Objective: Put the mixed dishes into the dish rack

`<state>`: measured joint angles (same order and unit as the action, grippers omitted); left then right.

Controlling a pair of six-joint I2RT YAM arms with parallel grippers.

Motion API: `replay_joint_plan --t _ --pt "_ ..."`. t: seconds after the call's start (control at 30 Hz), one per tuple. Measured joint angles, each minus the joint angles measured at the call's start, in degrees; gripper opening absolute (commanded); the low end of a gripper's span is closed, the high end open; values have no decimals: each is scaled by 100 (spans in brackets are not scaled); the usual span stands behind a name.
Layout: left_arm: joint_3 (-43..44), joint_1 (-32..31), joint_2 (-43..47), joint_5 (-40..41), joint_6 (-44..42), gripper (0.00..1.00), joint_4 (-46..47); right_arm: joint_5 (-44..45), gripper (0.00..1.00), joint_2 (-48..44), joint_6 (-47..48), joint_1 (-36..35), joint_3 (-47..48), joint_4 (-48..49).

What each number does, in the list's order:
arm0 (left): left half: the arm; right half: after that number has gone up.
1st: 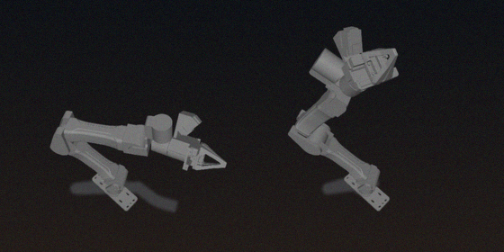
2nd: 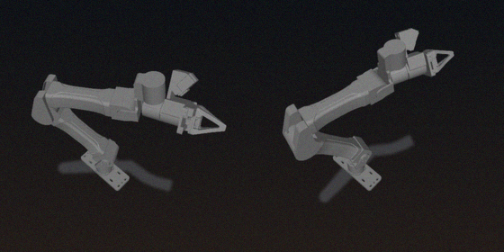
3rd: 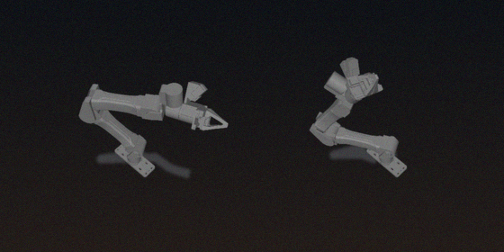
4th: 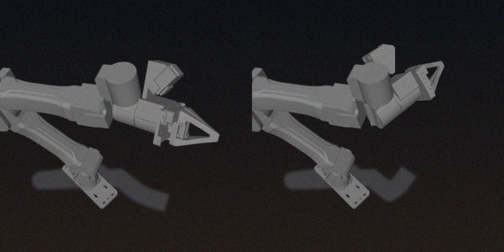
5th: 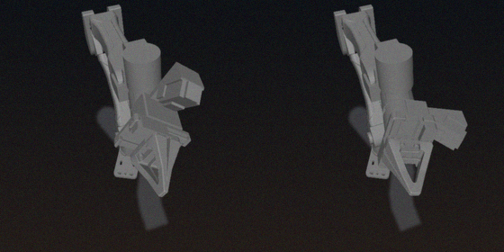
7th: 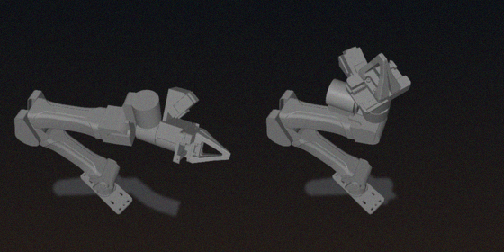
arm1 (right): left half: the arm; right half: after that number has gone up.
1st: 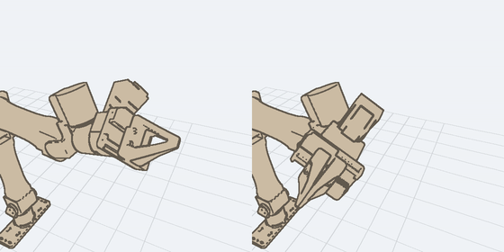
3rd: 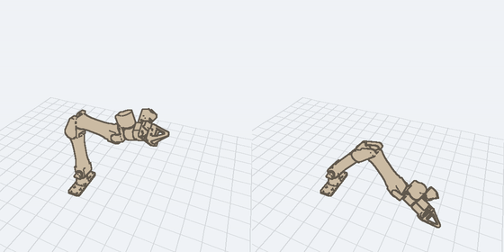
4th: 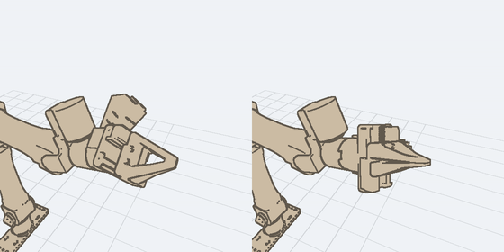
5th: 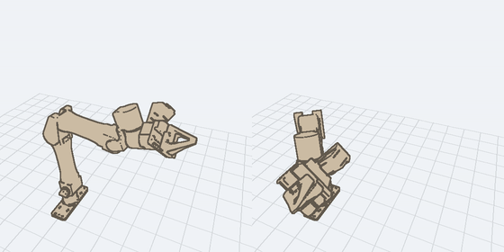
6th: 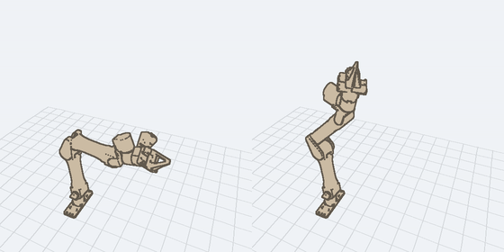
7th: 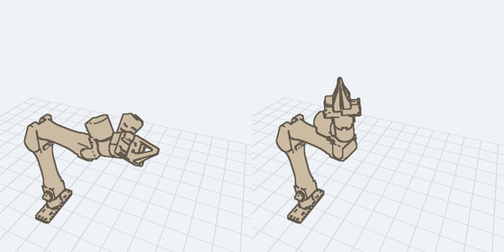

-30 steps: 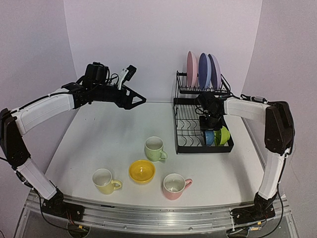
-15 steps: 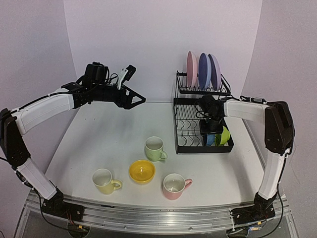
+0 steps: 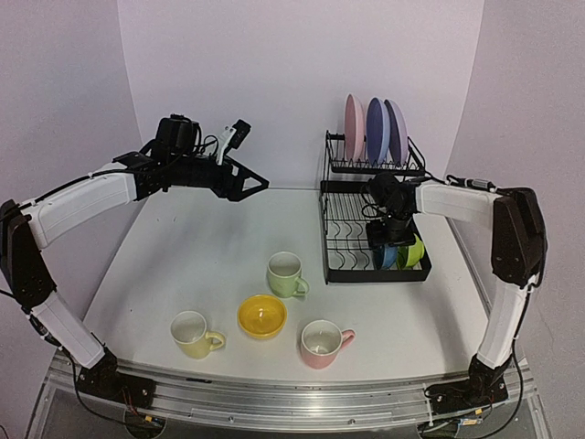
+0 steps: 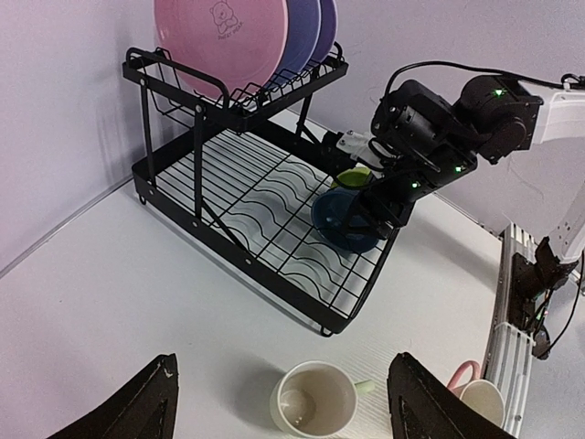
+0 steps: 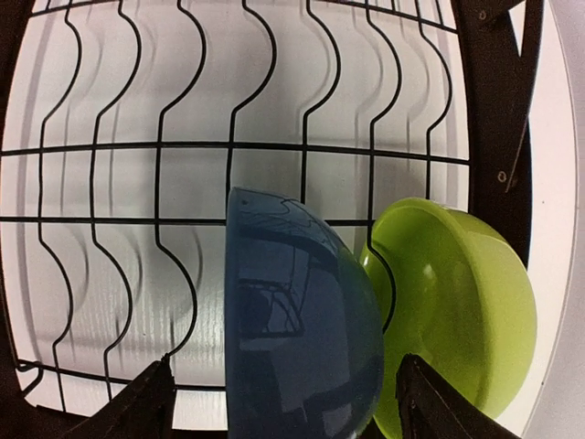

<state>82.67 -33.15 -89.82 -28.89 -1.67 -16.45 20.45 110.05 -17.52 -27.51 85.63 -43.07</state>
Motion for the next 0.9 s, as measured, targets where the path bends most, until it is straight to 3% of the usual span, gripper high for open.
replay_joint_plan --t 0.2,0.47,0.7,0.9 --pt "-146 0 31 -91 -312 81 -22 -11 93 -394 85 -2 117 -189" --pt "-631 -73 103 -312 -1569 81 -799 -209 96 -945 98 -2 285 -483" --pt "-1652 -927 148 733 -2068 87 -1446 -481 96 -1523 -57 -2 354 -612" --pt "-2132 -1590 133 1477 -1568 83 -1540 -736 96 -1849 -381 -2 375 -636"
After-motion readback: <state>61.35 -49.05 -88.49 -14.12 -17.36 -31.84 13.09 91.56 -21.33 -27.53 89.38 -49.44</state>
